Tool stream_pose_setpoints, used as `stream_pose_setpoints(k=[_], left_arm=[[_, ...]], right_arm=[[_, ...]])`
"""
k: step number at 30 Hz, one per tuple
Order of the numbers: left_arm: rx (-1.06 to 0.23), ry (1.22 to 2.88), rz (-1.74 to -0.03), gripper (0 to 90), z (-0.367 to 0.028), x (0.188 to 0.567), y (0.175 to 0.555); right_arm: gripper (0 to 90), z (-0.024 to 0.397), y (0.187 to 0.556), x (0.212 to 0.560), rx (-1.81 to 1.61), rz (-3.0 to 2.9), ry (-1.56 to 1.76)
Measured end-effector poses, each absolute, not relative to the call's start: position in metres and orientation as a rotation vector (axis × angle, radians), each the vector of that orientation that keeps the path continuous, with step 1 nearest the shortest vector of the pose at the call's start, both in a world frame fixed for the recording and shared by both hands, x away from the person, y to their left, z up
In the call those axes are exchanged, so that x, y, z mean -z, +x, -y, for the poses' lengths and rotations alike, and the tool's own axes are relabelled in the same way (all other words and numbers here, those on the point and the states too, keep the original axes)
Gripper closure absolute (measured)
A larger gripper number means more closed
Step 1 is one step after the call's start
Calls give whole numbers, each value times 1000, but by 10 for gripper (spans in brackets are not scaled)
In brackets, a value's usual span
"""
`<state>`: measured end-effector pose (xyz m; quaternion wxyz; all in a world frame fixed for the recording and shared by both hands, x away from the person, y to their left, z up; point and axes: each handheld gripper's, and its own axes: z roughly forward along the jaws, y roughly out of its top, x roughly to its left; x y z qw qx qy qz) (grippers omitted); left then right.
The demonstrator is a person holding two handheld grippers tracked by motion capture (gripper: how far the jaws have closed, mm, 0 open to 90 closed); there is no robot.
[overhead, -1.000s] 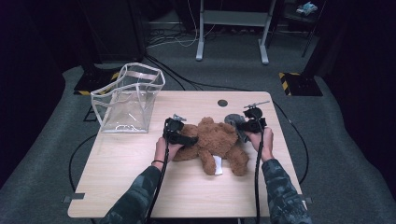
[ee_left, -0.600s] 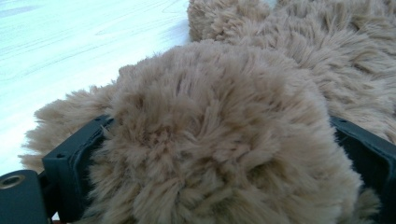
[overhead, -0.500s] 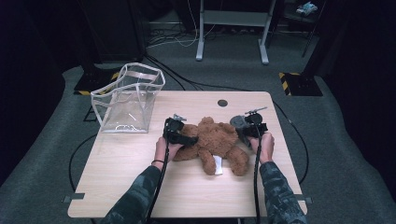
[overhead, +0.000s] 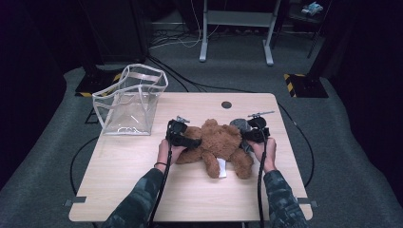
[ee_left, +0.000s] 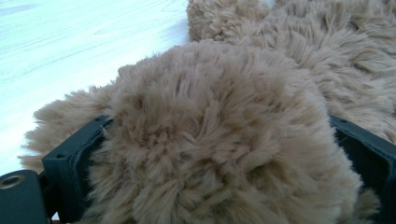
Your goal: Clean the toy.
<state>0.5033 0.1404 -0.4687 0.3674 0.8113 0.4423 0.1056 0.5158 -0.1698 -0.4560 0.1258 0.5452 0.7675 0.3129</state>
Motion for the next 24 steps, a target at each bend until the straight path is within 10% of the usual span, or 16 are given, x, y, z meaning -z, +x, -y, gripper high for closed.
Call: stream_pose_setpoints(k=[24], left_arm=[[-267,2090,-1135,51,-139,468,504]], right_arm=[[765,170,531,473,-864,-2198,1672]])
